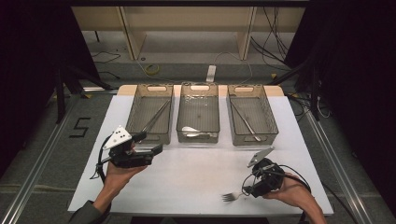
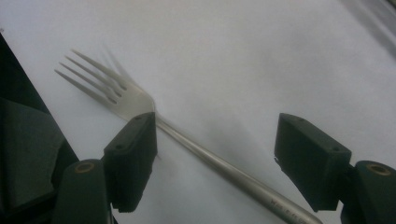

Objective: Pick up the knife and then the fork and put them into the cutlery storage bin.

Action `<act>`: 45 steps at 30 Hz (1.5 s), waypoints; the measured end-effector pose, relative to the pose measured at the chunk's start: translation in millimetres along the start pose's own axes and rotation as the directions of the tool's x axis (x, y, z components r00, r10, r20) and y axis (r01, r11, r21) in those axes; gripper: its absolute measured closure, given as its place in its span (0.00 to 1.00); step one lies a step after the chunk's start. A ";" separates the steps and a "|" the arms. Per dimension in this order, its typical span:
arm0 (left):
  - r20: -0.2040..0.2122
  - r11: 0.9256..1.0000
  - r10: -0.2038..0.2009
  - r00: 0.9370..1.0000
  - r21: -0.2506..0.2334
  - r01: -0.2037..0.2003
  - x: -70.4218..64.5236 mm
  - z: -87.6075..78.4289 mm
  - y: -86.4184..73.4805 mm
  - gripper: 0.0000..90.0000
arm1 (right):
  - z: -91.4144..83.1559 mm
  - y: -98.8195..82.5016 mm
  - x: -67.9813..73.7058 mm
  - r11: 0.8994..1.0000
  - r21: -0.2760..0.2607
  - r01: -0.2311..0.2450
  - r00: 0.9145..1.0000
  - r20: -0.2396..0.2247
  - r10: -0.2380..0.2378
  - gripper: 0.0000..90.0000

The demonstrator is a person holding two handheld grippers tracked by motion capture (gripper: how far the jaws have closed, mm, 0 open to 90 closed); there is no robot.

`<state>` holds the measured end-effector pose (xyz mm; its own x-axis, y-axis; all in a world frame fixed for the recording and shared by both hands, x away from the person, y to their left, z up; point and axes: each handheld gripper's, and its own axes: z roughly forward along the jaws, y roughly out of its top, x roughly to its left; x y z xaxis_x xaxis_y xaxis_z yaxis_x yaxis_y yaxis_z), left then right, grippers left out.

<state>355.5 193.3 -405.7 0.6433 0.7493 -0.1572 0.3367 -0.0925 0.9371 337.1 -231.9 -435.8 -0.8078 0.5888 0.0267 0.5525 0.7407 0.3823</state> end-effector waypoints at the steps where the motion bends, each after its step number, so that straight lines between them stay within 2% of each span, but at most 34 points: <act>1: 0.001 1.000 -0.001 1.000 -0.001 0.001 -0.2 0.1 0.0 0.18 | 0.8 -0.8 0.1 1.000 0.001 0.004 1.000 0.000 -0.004 0.34; 5: 0.001 1.000 0.002 1.000 0.001 -0.002 -0.7 0.5 -0.1 0.18 | 2.4 -3.6 1.5 1.000 0.019 0.003 1.000 0.008 -0.003 0.36; 14: 0.000 1.000 0.005 1.000 0.002 -0.005 -0.7 0.7 -0.2 0.18 | 7.1 -7.3 4.4 0.998 0.058 0.035 0.999 0.004 -0.035 0.47; 20: 0.000 1.000 0.006 1.000 0.004 -0.006 -0.7 0.9 -0.2 0.18 | 15.0 -8.3 4.4 0.995 0.093 0.034 0.999 0.011 -0.036 0.49; 30: 0.002 1.000 0.009 1.000 0.006 -0.009 -1.6 0.9 -0.4 0.18 | 21.0 -6.1 5.2 0.989 0.135 0.068 0.997 0.032 -0.073 0.52; 35: 0.001 1.000 0.005 1.000 0.004 -0.005 -1.4 1.3 -0.5 0.18 | 21.6 -4.3 6.1 0.986 0.146 0.076 0.996 0.027 -0.081 0.55; 42: 0.001 1.000 0.011 1.000 0.008 -0.011 -1.7 1.2 -0.4 0.18 | 21.3 -3.3 8.5 0.983 0.152 0.103 0.994 0.021 -0.107 0.63; 45: 0.000 1.000 0.010 1.000 0.001 -0.010 -1.9 0.6 -0.1 0.18 | 21.3 -2.4 9.8 0.982 0.161 0.098 0.995 0.021 -0.102 0.66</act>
<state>354.6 191.5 -405.6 0.6468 0.7481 -0.1481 0.3312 -0.1006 0.9382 332.3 -221.0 -456.2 -0.8556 0.5166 -0.0319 0.4968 0.8369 0.2297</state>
